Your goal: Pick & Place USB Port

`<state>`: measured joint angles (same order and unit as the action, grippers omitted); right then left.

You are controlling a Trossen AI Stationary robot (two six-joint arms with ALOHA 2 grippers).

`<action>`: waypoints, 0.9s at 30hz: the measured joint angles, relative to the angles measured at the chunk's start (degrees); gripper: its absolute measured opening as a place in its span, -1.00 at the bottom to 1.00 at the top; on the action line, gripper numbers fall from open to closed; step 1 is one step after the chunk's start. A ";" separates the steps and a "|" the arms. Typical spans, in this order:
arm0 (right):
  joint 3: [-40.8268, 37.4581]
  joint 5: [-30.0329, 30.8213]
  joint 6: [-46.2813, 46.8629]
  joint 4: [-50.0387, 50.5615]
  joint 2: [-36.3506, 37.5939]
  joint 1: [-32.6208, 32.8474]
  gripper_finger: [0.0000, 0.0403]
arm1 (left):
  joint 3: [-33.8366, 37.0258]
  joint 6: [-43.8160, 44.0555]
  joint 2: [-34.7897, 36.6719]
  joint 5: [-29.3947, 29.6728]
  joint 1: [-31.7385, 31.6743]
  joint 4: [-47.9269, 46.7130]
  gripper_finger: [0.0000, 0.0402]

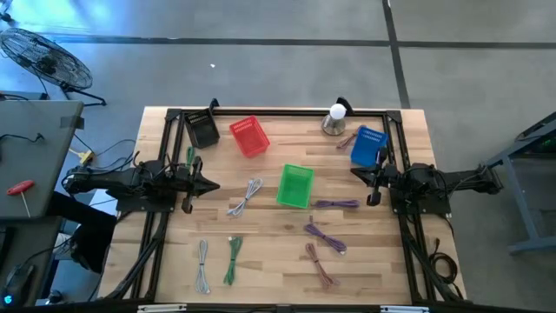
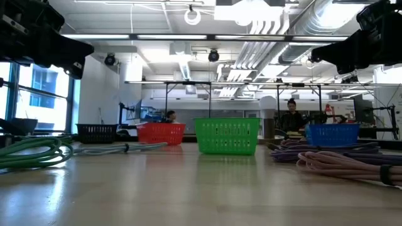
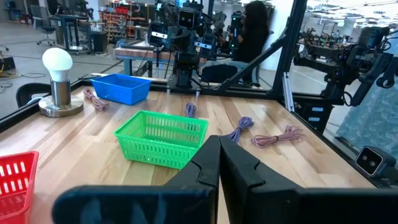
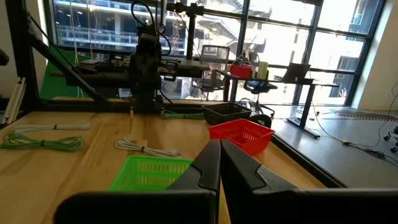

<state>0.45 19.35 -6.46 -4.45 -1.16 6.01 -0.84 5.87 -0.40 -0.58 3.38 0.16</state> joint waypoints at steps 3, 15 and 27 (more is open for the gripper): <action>0.02 0.00 0.00 0.00 0.01 0.01 -0.99 | 0.00 -0.02 0.01 -0.01 0.00 -0.01 -0.99; 0.00 0.00 0.00 0.00 0.01 0.00 -0.99 | 0.00 -1.11 0.02 1.12 0.00 0.13 -0.99; 0.02 0.00 0.00 0.00 0.01 0.00 -0.99 | 0.00 -1.11 0.01 1.09 0.00 0.12 -0.99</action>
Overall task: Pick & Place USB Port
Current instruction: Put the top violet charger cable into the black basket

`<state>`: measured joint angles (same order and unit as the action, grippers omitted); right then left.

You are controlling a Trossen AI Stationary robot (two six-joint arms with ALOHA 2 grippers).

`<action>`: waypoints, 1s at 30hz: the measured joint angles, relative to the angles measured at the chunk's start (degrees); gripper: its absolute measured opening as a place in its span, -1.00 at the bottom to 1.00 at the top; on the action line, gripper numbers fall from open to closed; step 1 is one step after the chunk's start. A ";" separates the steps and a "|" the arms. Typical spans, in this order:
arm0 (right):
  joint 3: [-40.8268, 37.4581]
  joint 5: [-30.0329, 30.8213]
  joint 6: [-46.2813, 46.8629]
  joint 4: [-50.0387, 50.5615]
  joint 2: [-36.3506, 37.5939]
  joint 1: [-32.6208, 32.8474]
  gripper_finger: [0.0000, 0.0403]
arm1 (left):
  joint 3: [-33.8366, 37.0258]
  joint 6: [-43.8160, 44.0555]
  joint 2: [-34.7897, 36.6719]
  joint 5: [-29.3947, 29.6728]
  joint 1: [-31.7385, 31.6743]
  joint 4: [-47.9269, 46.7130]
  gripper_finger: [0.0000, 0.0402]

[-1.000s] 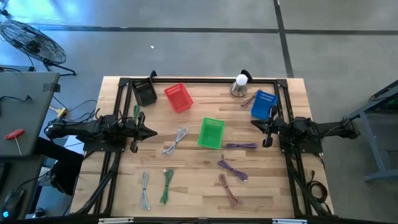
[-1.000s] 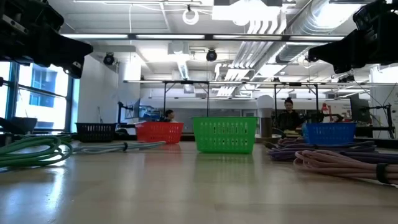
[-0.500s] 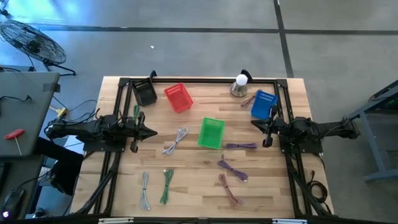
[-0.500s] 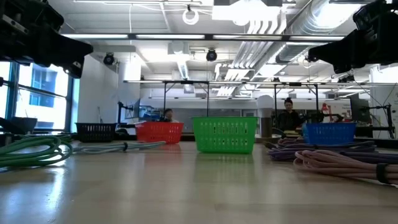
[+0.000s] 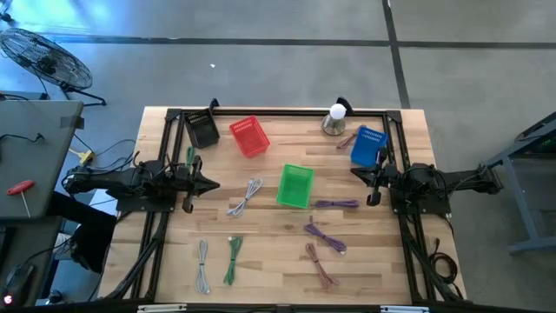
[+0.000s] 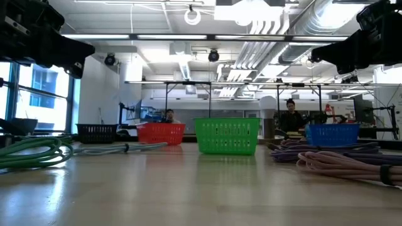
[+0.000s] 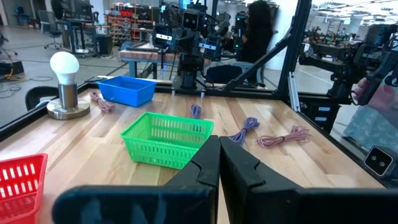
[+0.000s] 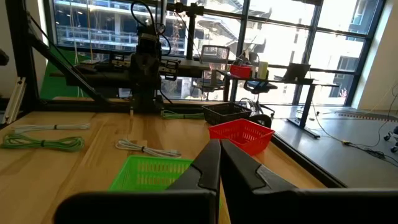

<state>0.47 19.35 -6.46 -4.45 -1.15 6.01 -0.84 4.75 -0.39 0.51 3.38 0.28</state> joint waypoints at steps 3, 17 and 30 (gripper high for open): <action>0.00 -0.01 0.03 -0.02 0.00 0.01 -0.99 | 0.00 0.01 0.01 0.02 0.00 0.01 -0.99; 0.02 -1.12 8.76 -0.33 -0.02 0.00 -0.99 | 0.00 3.02 -0.02 -1.21 0.02 -0.10 -0.99; 8.88 1.21 4.80 0.13 -7.36 0.01 -0.34 | 0.00 3.04 -0.12 -0.12 0.00 -0.10 -0.75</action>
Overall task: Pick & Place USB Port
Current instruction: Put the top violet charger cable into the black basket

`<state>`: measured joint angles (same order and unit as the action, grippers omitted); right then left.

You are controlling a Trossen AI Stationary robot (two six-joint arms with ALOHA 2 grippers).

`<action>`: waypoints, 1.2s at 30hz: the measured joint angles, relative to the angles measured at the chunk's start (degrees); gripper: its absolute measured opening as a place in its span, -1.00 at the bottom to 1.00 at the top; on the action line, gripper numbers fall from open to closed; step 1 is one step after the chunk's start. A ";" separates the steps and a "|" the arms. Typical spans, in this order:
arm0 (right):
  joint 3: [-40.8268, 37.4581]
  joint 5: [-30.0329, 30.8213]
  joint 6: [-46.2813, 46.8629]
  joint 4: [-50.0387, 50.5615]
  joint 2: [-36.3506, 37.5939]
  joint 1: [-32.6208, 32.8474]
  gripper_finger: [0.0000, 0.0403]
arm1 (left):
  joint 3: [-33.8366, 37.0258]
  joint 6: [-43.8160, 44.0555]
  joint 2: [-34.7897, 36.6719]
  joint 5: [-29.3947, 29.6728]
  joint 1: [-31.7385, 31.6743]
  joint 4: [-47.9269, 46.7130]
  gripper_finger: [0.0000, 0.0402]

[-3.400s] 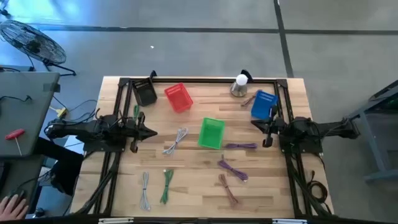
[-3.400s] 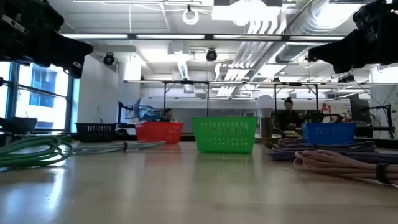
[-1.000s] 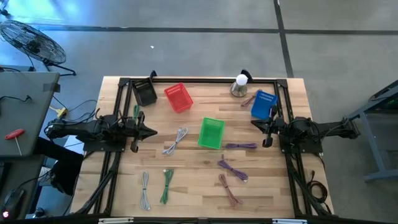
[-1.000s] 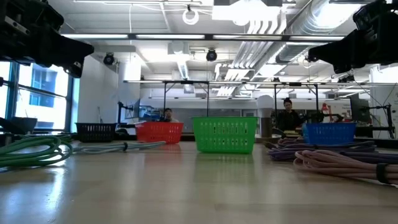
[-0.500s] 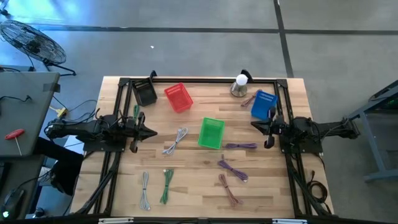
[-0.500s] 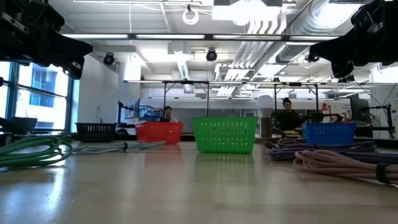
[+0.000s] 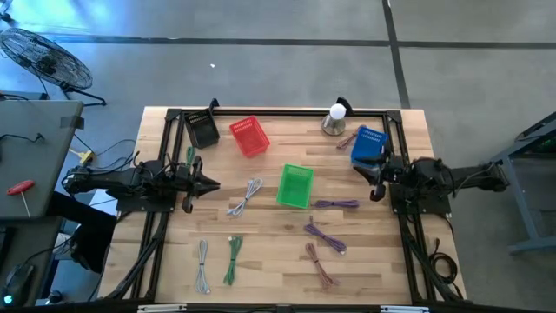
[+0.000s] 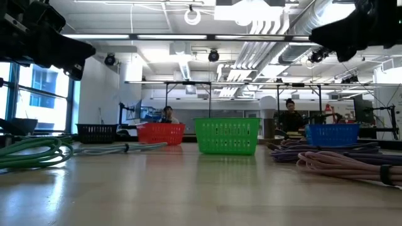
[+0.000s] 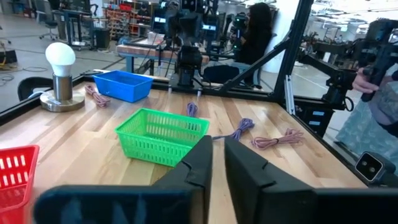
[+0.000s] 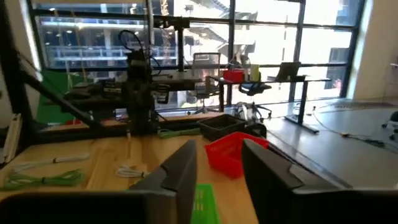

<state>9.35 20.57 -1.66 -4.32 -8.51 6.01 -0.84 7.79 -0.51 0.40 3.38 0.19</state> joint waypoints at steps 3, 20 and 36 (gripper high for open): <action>3.99 -3.25 -0.56 1.86 -3.66 0.00 -0.17 | 0.00 0.62 0.00 0.20 0.00 0.04 -0.59; 32.90 -14.99 -15.02 23.42 -25.97 0.03 0.01 | 0.00 4.57 0.00 1.74 0.00 0.57 -0.16; 40.36 -22.84 5.71 50.46 -49.66 0.44 -0.02 | 0.00 7.33 0.00 6.68 0.00 1.40 -0.16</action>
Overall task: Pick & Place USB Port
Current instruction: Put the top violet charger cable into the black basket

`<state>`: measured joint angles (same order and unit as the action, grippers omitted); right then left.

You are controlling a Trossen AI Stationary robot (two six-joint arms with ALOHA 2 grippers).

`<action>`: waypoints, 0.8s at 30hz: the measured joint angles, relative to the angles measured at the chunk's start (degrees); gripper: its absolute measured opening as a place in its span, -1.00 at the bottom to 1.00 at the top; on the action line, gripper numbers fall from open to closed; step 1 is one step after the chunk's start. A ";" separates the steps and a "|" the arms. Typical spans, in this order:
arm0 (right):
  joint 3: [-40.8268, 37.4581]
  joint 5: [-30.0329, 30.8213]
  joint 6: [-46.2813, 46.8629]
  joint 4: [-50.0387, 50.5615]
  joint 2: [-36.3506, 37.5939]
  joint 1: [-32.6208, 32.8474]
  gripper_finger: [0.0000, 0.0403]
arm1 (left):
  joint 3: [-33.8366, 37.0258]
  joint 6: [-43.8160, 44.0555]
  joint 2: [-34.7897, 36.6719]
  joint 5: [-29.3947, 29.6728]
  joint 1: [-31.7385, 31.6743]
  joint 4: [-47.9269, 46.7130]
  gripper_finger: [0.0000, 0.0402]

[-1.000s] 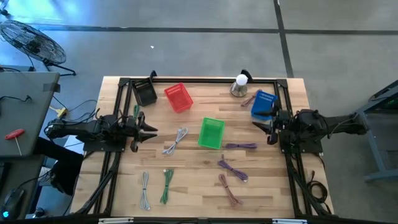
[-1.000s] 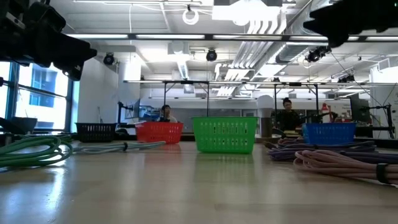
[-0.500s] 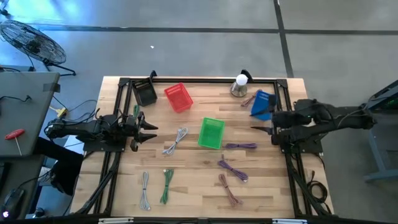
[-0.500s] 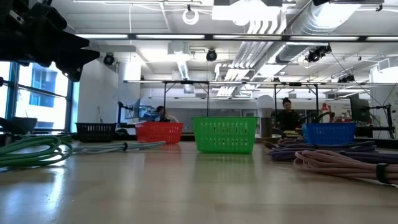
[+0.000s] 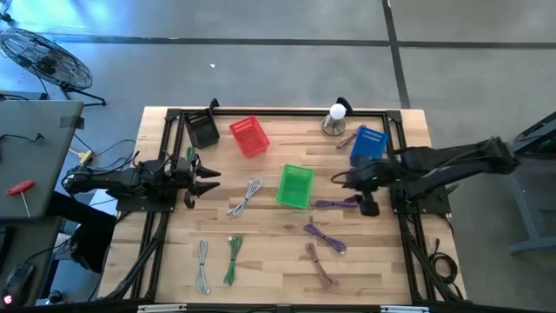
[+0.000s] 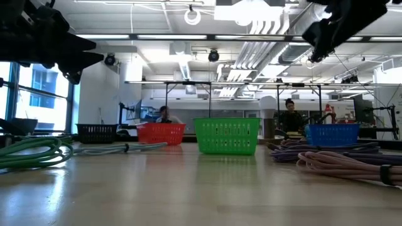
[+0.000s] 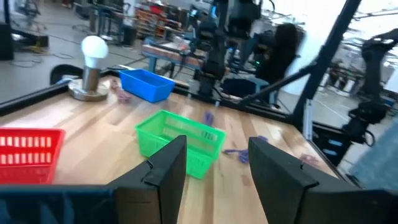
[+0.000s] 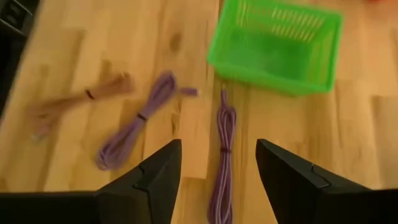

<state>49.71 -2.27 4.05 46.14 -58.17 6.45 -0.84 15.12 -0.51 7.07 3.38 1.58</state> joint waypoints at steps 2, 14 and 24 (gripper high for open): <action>0.00 0.53 -0.57 -0.15 -3.30 0.44 -0.03 | 0.00 0.04 0.00 -0.02 0.00 0.29 -0.16; 0.01 2.76 1.95 -0.38 -22.01 0.82 -0.12 | 0.00 0.82 0.02 -0.11 0.00 -0.04 -0.16; 0.02 5.07 1.95 -0.51 -30.92 0.24 -0.14 | 0.00 0.82 0.02 -3.93 0.00 -0.04 -0.16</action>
<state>49.74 2.80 6.00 45.63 -89.09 6.69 -0.84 15.94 -0.49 3.14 3.38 1.54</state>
